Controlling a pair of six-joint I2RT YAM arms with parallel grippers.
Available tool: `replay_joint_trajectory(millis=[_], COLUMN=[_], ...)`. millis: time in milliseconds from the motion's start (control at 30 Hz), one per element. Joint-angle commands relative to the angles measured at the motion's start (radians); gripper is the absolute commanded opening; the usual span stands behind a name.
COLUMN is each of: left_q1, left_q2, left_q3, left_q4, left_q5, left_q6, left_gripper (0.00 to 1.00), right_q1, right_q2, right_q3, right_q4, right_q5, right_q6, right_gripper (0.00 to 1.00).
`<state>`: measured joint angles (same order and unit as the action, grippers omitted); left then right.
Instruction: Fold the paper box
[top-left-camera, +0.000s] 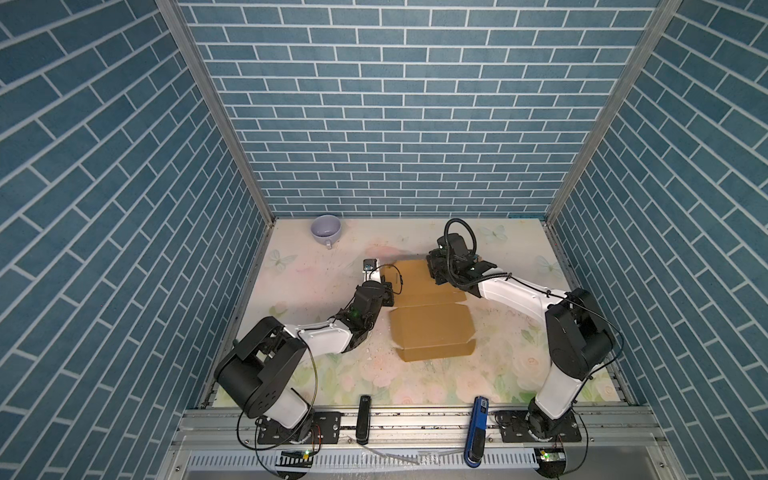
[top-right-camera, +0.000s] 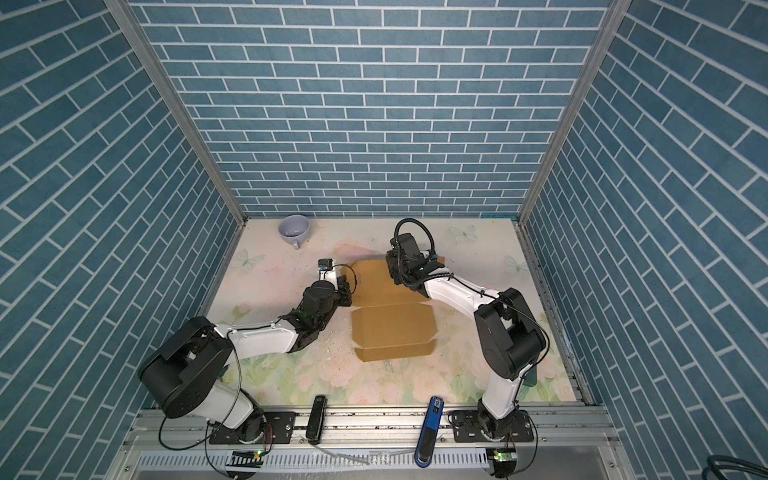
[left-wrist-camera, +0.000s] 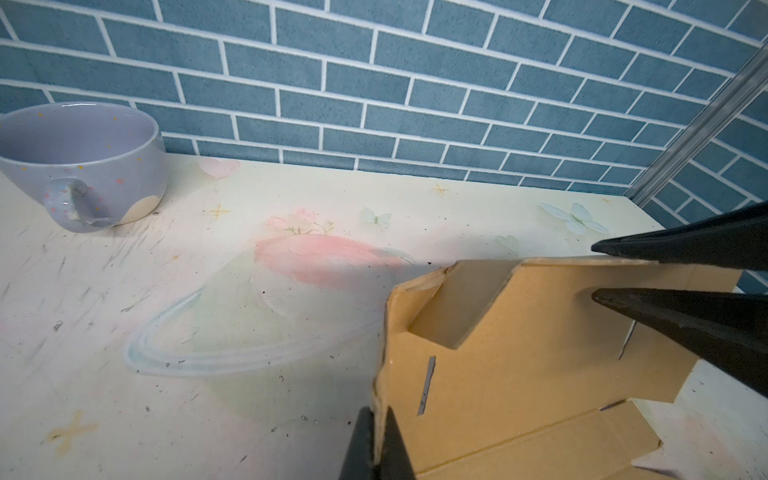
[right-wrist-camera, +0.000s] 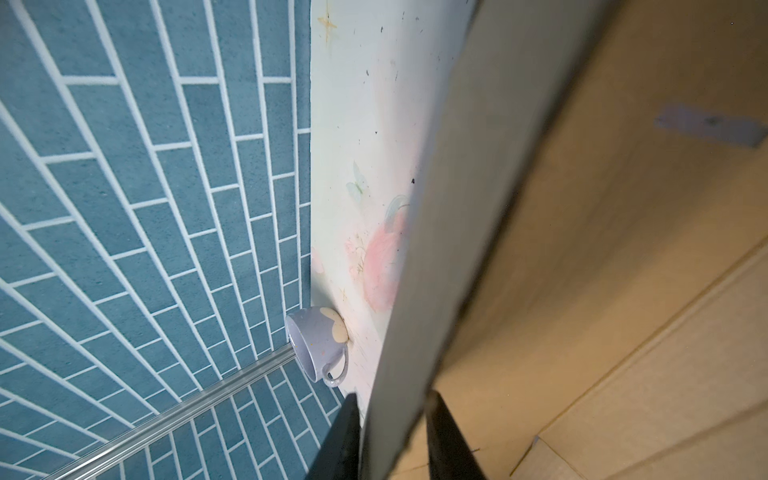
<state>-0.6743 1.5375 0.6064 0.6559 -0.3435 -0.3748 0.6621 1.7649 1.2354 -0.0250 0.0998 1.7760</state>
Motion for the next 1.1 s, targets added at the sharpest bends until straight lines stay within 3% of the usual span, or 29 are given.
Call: replay_joint_trajectory(millis=[0,400,700,867,1067], left_q1=[-0.012,-0.014,-0.012,-0.012,-0.013], left_q2=[0.008,0.002,-0.014,-0.030,-0.070], left_q3=[-0.010,-0.028,-0.039,-0.053,-0.077], left_q4=[0.043,0.031,0.015,0.005,-0.022], left_q5=[0.000,0.002,-0.014,-0.017,-0.017], left_q6=[-0.004,-0.019,-0.027,-0.038,-0.057], left_gripper=[0.00,0.04,0.09,0.17,0.32], right_q1=[0.005,0.004,0.002,0.003,0.002], right_q2=[-0.005,0.019,0.008,-0.012,-0.033], right_q3=[-0.037,-0.060,-0.076,-0.101,-0.132], right_q4=[-0.003,0.098,0.153,0.191,0.234], right_q5=[0.024,0.031,0.021,0.014,0.004], right_q6=[0.037,0.031,-0.023,-0.048,-0.065], right_gripper=[0.27,0.09,0.05,0.05,0.05])
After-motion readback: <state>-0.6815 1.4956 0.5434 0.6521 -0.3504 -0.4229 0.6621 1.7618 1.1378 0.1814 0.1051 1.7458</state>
